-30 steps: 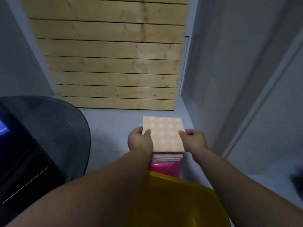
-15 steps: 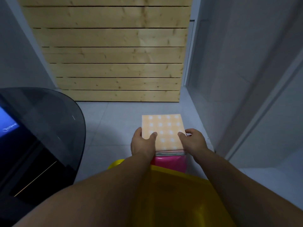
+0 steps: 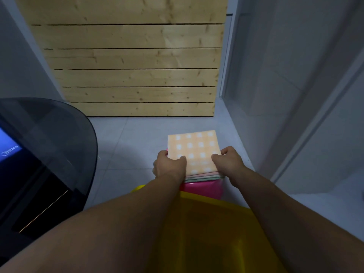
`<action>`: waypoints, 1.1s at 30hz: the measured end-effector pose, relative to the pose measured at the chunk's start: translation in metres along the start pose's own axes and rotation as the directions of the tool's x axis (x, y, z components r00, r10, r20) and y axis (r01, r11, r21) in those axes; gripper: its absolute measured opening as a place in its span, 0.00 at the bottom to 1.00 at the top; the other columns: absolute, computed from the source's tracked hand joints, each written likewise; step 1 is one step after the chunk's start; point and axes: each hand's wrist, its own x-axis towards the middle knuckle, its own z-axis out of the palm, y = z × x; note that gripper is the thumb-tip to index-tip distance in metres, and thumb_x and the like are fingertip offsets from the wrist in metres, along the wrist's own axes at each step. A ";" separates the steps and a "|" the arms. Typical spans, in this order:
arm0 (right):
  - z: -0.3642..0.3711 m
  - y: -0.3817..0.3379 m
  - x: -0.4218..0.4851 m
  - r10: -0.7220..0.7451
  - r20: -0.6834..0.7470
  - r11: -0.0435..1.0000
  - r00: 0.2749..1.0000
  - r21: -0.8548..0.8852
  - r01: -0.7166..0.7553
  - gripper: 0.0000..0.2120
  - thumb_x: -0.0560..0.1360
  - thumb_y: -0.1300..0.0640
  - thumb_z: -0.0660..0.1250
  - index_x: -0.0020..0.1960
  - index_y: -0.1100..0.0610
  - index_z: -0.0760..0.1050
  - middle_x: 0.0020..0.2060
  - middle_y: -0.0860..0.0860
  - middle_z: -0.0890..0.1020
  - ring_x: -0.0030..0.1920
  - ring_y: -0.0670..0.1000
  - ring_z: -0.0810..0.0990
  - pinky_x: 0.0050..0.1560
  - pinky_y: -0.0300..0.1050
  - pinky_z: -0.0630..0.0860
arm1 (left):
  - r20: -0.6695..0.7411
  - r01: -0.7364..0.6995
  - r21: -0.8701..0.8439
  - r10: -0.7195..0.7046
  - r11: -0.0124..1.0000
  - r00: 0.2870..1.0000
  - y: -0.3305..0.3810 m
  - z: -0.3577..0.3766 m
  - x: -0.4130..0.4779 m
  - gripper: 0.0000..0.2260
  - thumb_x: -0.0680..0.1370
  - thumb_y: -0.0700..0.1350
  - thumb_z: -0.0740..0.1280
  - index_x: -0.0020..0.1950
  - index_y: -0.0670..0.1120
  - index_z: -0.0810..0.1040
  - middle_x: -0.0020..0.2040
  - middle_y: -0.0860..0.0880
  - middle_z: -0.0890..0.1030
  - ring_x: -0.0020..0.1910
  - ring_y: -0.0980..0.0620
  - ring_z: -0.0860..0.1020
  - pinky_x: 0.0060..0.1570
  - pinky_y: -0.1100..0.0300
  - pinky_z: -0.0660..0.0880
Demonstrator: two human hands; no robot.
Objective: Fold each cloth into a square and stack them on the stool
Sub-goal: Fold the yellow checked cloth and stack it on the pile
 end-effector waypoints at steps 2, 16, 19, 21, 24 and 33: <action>-0.002 -0.001 -0.004 -0.015 0.006 0.999 1.000 0.047 0.015 0.06 0.77 0.58 0.65 0.50 0.55 0.67 0.39 0.52 0.74 0.37 0.51 0.72 0.37 0.43 0.69 | 0.014 0.018 -0.048 -0.017 0.999 1.000 0.003 0.000 -0.001 0.19 0.71 0.49 0.72 0.60 0.47 0.74 0.52 0.49 0.80 0.50 0.46 0.78 0.52 0.56 0.76; -0.051 0.001 -0.110 -0.212 -0.107 0.969 0.971 0.104 0.223 0.29 0.81 0.48 0.59 0.79 0.46 0.52 0.72 0.53 0.70 0.70 0.56 0.71 0.67 0.61 0.72 | 0.016 -0.099 -0.456 0.119 0.885 0.993 0.022 -0.041 -0.093 0.15 0.77 0.41 0.71 0.63 0.41 0.79 0.58 0.46 0.83 0.59 0.48 0.80 0.62 0.51 0.77; -0.054 0.017 -0.150 -0.244 -0.097 0.968 0.965 0.026 0.248 0.27 0.80 0.42 0.56 0.77 0.49 0.60 0.70 0.49 0.73 0.67 0.53 0.74 0.64 0.59 0.74 | 0.027 -0.144 -0.451 0.175 0.881 0.984 -0.001 -0.058 -0.121 0.12 0.76 0.42 0.72 0.59 0.44 0.81 0.52 0.50 0.85 0.53 0.52 0.83 0.54 0.51 0.81; -0.052 0.030 -0.176 -0.258 -0.107 0.966 0.960 -0.001 0.259 0.18 0.81 0.46 0.56 0.69 0.49 0.70 0.59 0.48 0.80 0.57 0.50 0.79 0.55 0.53 0.78 | 0.057 -0.148 -0.438 0.191 0.887 0.980 -0.021 -0.071 -0.133 0.12 0.75 0.40 0.73 0.59 0.45 0.81 0.51 0.50 0.86 0.49 0.54 0.84 0.49 0.54 0.82; -0.045 0.046 -0.204 -0.218 -0.109 0.975 0.970 0.010 0.220 0.10 0.81 0.53 0.58 0.59 0.51 0.76 0.48 0.45 0.82 0.48 0.49 0.80 0.50 0.52 0.77 | 0.105 -0.142 -0.379 0.194 0.915 0.975 -0.049 -0.091 -0.142 0.13 0.74 0.38 0.74 0.58 0.44 0.81 0.51 0.48 0.86 0.47 0.52 0.84 0.45 0.54 0.82; -0.011 0.086 -0.223 0.026 0.042 0.992 0.999 0.119 -0.031 0.11 0.82 0.54 0.61 0.53 0.59 0.80 0.44 0.54 0.84 0.45 0.54 0.82 0.46 0.55 0.80 | 0.252 0.018 -0.177 0.028 0.984 0.967 -0.084 -0.115 -0.135 0.13 0.72 0.33 0.75 0.51 0.43 0.76 0.48 0.42 0.85 0.40 0.49 0.82 0.42 0.56 0.78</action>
